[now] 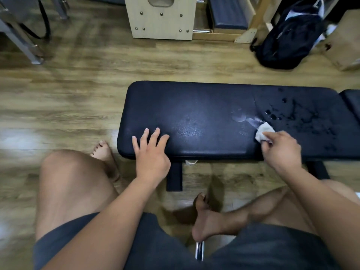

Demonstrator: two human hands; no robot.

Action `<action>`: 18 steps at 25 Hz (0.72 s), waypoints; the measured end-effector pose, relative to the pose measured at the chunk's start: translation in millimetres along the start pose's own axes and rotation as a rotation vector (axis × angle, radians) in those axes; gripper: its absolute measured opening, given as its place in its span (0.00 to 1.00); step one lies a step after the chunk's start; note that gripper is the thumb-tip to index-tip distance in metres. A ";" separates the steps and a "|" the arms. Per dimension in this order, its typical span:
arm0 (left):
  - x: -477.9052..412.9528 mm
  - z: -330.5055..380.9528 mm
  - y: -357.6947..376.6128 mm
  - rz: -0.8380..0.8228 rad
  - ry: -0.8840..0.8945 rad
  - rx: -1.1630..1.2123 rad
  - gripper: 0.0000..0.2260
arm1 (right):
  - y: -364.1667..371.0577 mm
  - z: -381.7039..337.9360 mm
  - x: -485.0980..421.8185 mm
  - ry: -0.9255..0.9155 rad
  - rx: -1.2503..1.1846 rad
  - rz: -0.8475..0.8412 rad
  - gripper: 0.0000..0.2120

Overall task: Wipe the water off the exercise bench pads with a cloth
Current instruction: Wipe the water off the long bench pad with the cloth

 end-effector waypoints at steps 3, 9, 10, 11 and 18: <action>1.6 -8.9 -1.8 -0.026 0.035 -0.016 0.25 | 11.1 -52.4 21.7 -0.085 0.001 0.031 0.14; -10.7 39.0 -3.7 -0.043 0.209 0.096 0.19 | 20.4 -98.9 46.1 -0.353 0.020 -0.026 0.11; -12.9 48.1 -0.2 -0.139 0.259 0.054 0.20 | 17.7 -83.4 42.2 -0.375 0.037 -0.042 0.12; -14.3 53.8 5.4 -0.215 0.287 -0.026 0.22 | 13.6 -61.1 34.8 -0.338 0.040 -0.046 0.12; -17.7 56.4 14.1 -0.136 0.300 -0.137 0.23 | -32.1 92.6 -25.3 0.362 0.013 0.007 0.15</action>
Point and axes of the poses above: each hand's wrist, its own x-axis away from the middle knuckle, its own y-axis out of the palm, z = x × y, the point moved 1 cm from there along -x, towards the middle knuckle, and after that the axes turned 4 degrees about -z, right-handed, at the moved point
